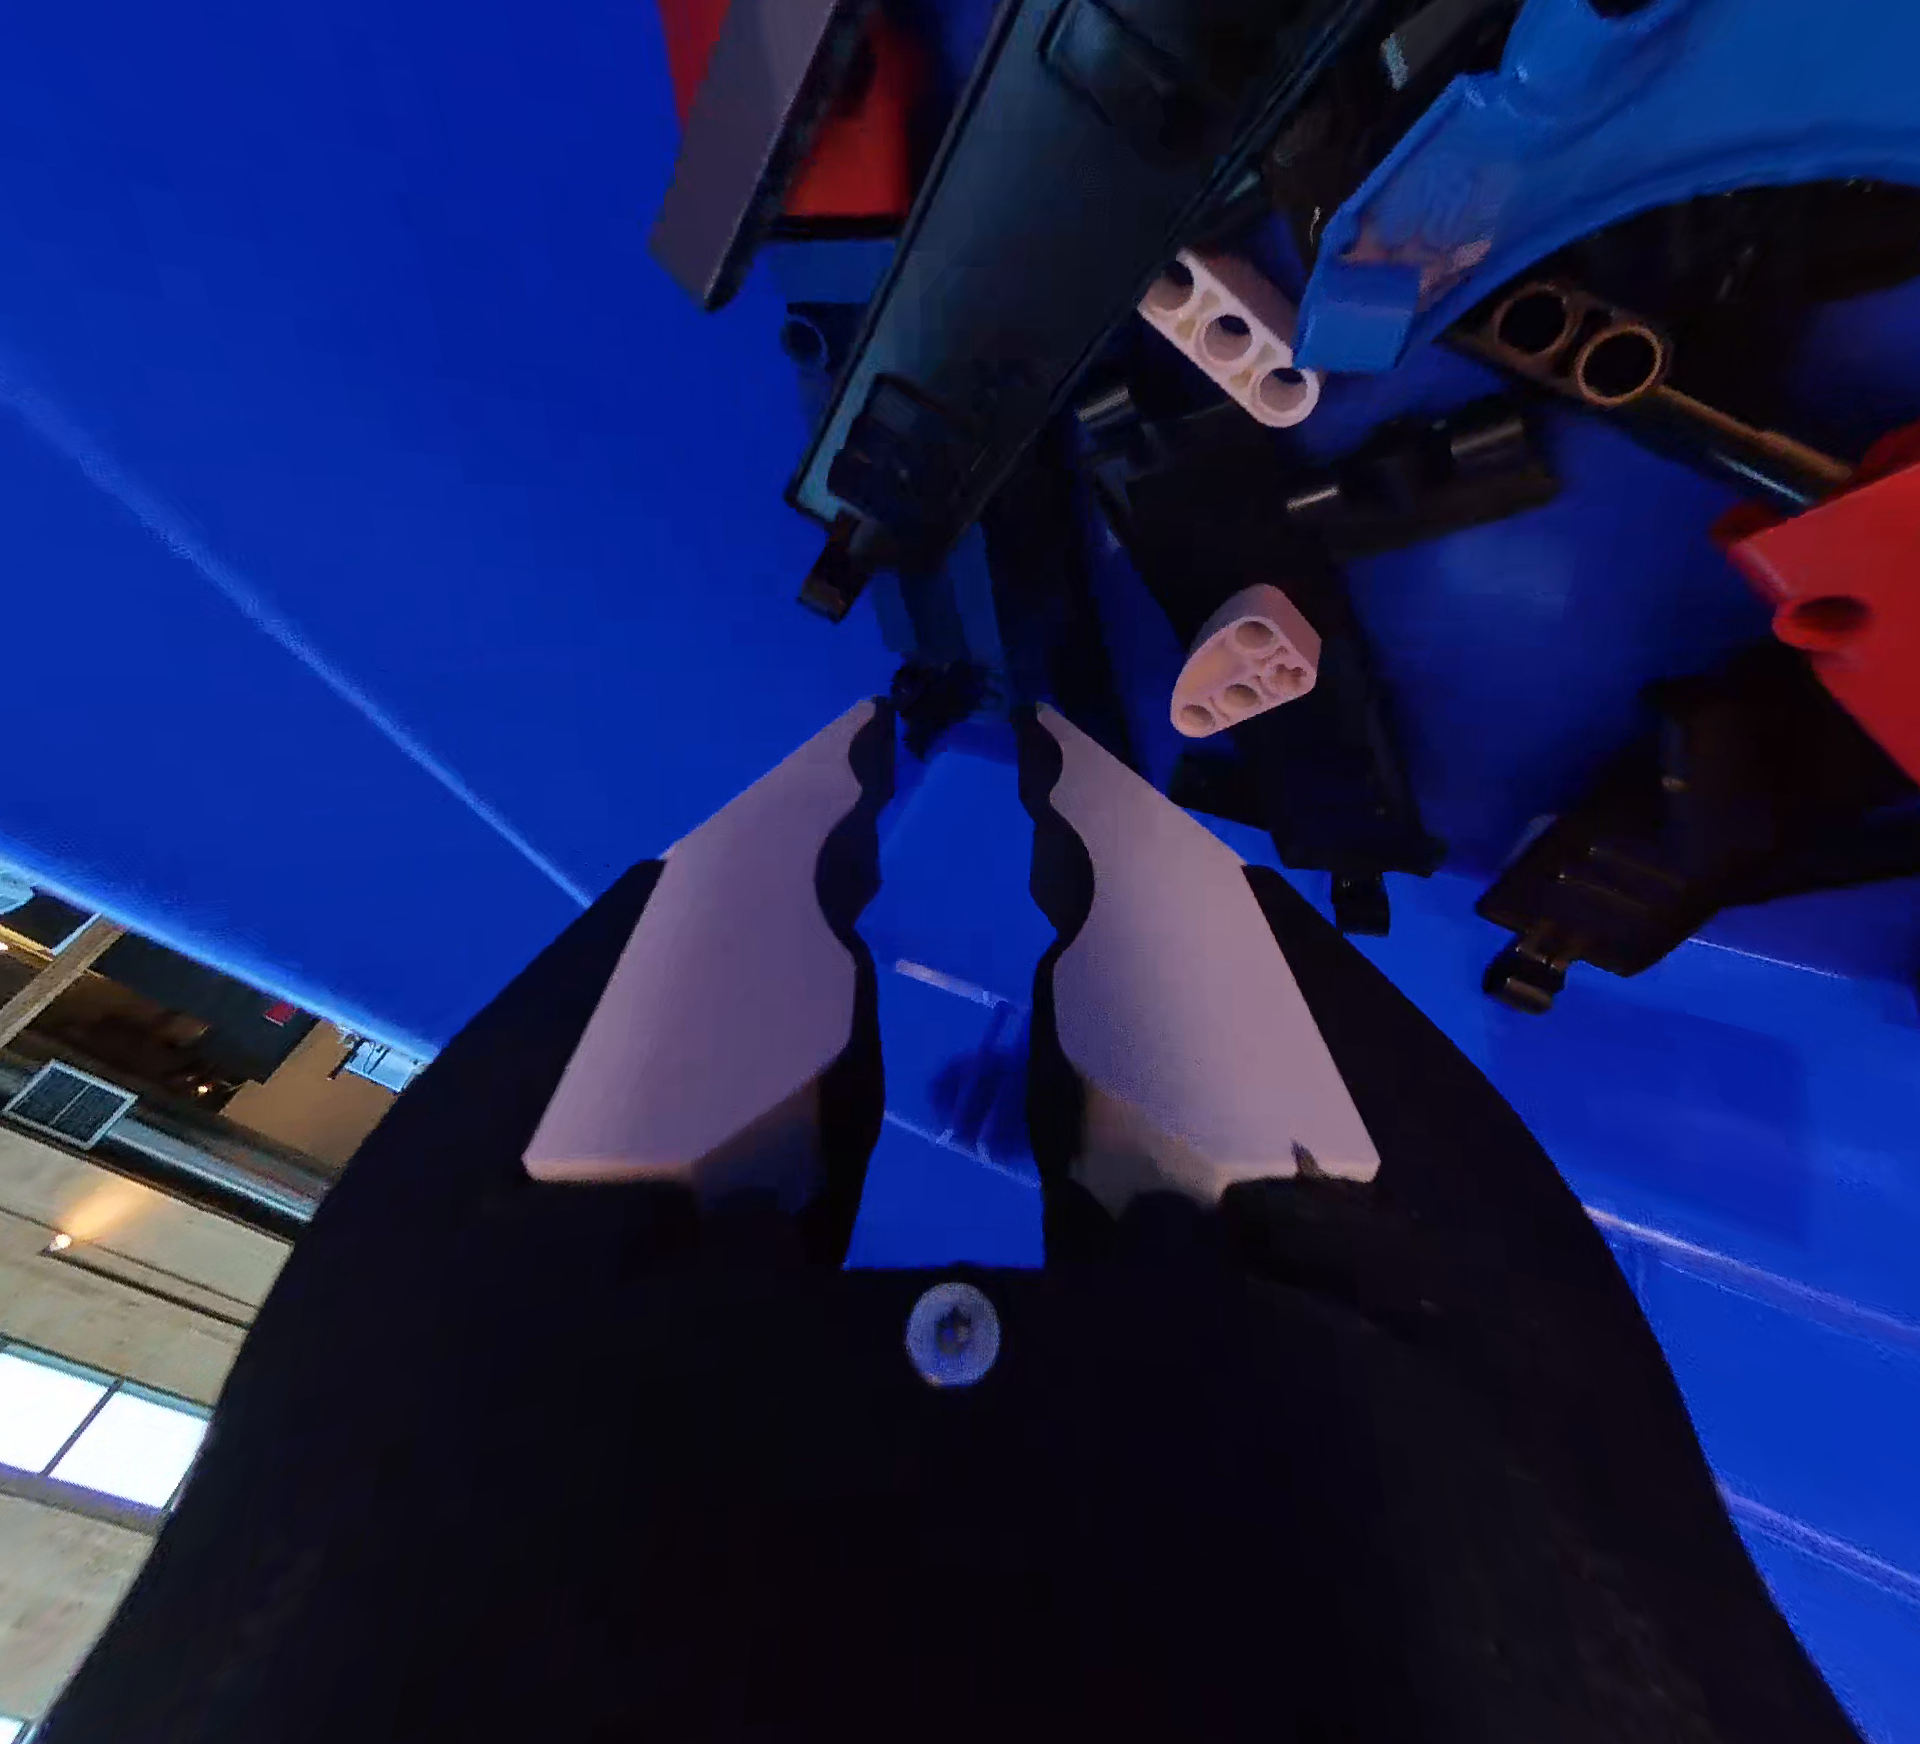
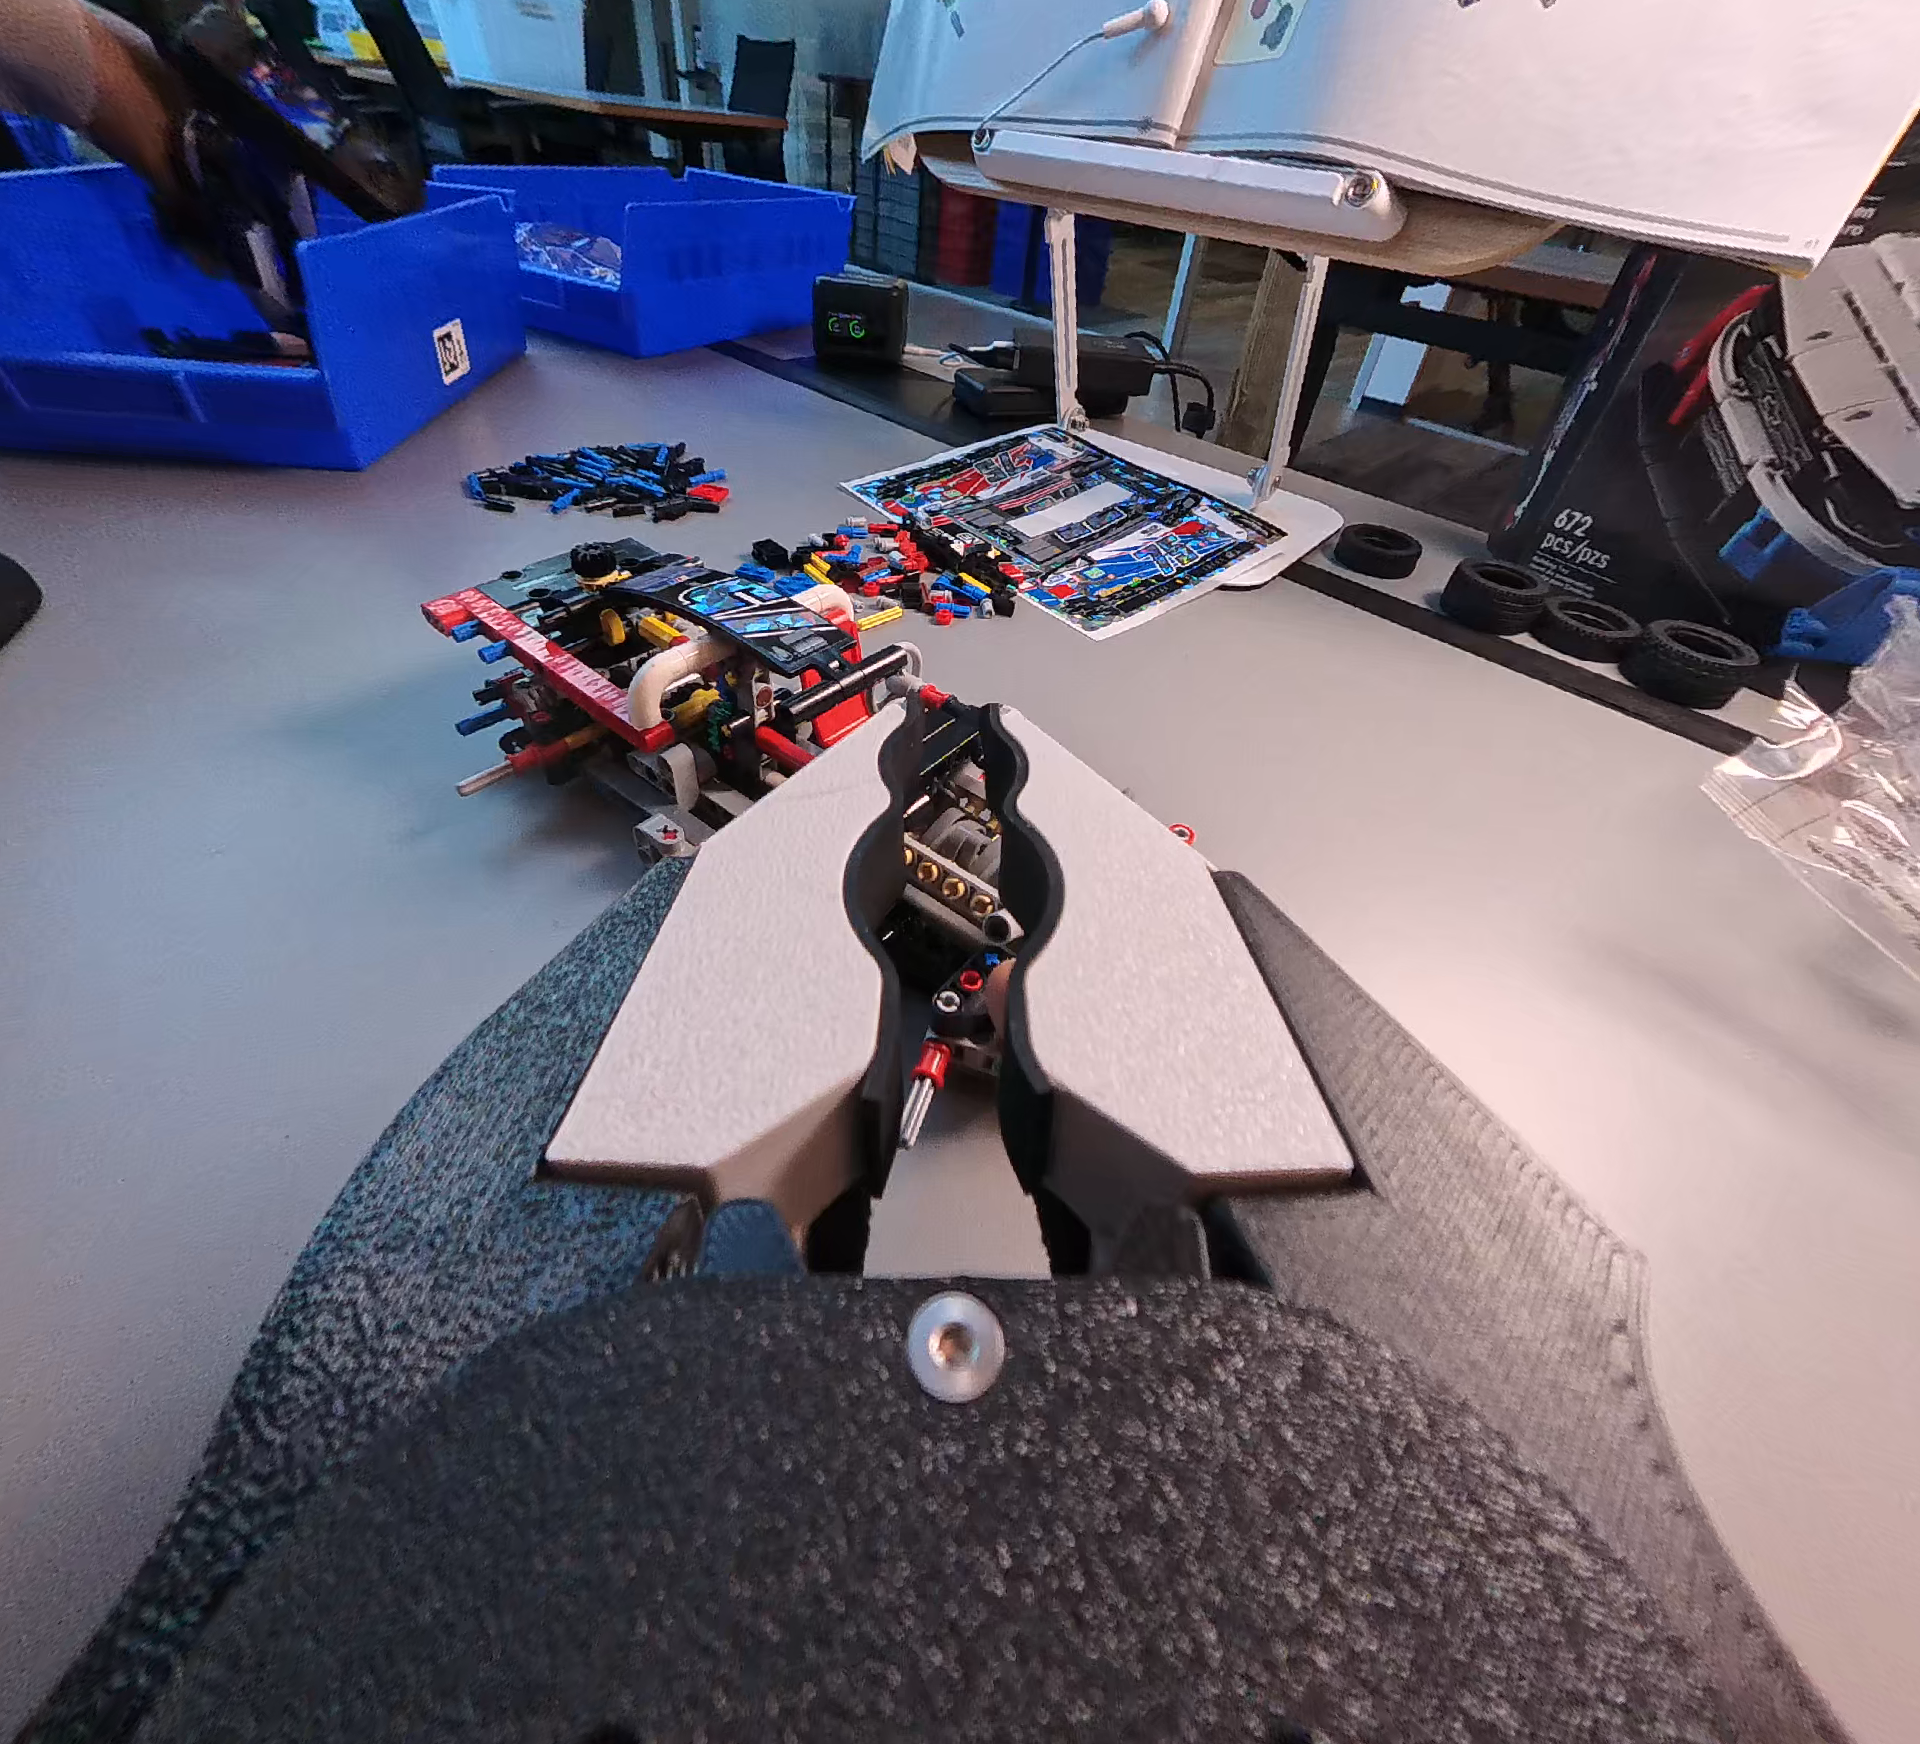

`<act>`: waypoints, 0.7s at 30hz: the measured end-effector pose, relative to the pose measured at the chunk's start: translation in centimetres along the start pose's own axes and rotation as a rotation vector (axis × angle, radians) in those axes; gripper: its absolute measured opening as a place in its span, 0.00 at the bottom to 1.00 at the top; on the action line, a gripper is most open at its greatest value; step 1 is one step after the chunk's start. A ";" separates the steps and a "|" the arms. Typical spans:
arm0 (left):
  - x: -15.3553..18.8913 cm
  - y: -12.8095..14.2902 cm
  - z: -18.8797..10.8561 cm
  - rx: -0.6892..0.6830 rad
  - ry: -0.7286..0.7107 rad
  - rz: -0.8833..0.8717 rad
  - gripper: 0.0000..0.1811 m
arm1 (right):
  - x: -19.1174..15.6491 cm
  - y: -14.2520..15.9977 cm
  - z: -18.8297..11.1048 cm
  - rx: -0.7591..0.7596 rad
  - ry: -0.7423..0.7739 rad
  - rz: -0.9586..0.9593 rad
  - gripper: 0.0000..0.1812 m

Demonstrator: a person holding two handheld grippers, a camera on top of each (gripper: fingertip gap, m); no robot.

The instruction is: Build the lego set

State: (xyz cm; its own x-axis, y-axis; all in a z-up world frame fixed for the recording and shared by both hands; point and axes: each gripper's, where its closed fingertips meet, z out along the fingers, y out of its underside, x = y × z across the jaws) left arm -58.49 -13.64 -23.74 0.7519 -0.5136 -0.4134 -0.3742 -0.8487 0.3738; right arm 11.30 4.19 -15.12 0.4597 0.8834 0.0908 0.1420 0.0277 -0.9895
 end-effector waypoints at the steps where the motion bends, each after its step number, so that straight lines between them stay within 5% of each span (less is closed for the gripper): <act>1: 0.0 -0.1 0.1 0.003 -0.003 0.003 0.13 | 0.0 0.0 0.0 0.001 -0.001 0.002 0.04; 7: -0.1 -0.7 -1.2 0.133 -0.016 0.030 0.00 | -0.1 0.1 0.0 -0.005 -0.010 0.005 0.04; 14: 0.2 0.0 -3.5 0.309 -0.021 -0.045 0.00 | -0.7 0.0 -0.1 -0.006 -0.037 -0.001 0.04; 18: 0.0 -0.1 -3.4 0.295 -0.049 -0.060 0.00 | -1.1 0.1 0.0 -0.010 -0.052 -0.011 0.04; 21: -0.2 -0.5 -2.3 0.245 -0.052 -0.035 0.09 | -1.3 0.2 0.0 -0.020 -0.057 -0.018 0.04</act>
State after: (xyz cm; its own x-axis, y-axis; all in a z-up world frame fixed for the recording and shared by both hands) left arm -57.20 -12.83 -21.92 0.7401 -0.4839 -0.4670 -0.4736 -0.8681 0.1491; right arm 10.76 3.05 -15.47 0.4061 0.9082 0.1014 0.1674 0.0351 -0.9853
